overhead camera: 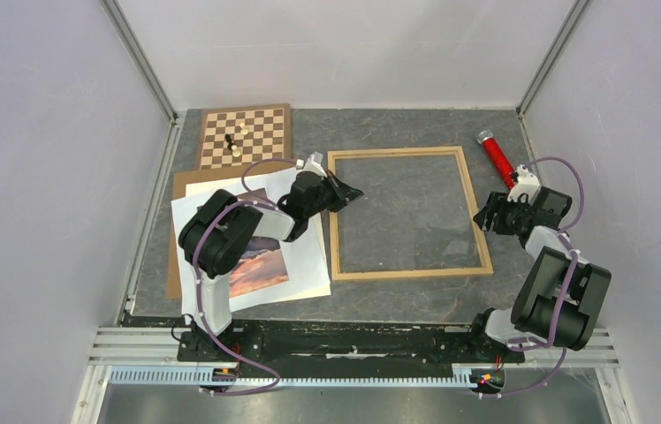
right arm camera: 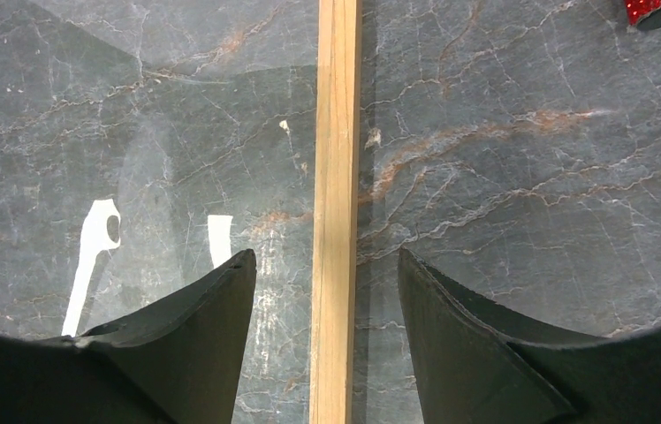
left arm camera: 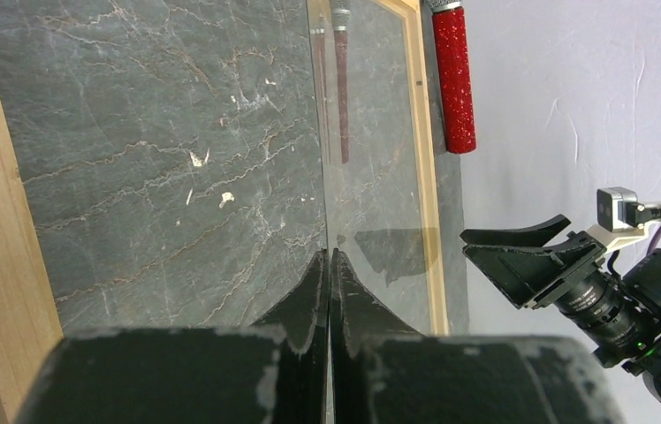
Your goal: Put the photo into the frame
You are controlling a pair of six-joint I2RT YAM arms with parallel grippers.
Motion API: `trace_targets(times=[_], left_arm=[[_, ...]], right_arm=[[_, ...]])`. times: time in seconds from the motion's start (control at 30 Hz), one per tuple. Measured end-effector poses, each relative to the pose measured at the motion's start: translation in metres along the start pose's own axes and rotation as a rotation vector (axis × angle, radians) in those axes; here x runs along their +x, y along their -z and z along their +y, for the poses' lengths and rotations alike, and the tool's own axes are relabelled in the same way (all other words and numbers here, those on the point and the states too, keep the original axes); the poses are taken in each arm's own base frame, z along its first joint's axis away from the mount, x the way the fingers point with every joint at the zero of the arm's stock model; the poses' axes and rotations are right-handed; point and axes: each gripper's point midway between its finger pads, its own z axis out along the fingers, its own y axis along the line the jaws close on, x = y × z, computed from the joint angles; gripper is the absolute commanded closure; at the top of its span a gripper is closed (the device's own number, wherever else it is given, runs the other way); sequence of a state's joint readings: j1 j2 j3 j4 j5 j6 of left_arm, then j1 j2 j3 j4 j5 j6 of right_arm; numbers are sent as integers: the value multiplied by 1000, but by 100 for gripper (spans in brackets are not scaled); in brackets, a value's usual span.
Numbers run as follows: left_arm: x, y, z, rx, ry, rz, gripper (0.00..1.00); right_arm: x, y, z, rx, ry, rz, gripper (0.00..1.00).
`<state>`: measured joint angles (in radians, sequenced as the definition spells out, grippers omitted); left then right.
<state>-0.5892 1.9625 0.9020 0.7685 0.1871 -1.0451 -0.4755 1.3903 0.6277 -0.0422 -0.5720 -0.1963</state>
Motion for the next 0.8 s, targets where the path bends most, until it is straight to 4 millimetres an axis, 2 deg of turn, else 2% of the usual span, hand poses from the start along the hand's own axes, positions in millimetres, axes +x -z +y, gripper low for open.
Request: trace_targets(times=[0.8], left_arm=[[0, -4, 0, -15, -84, 29, 98]], right_arm=[[2, 0, 0, -1, 5, 3, 37]])
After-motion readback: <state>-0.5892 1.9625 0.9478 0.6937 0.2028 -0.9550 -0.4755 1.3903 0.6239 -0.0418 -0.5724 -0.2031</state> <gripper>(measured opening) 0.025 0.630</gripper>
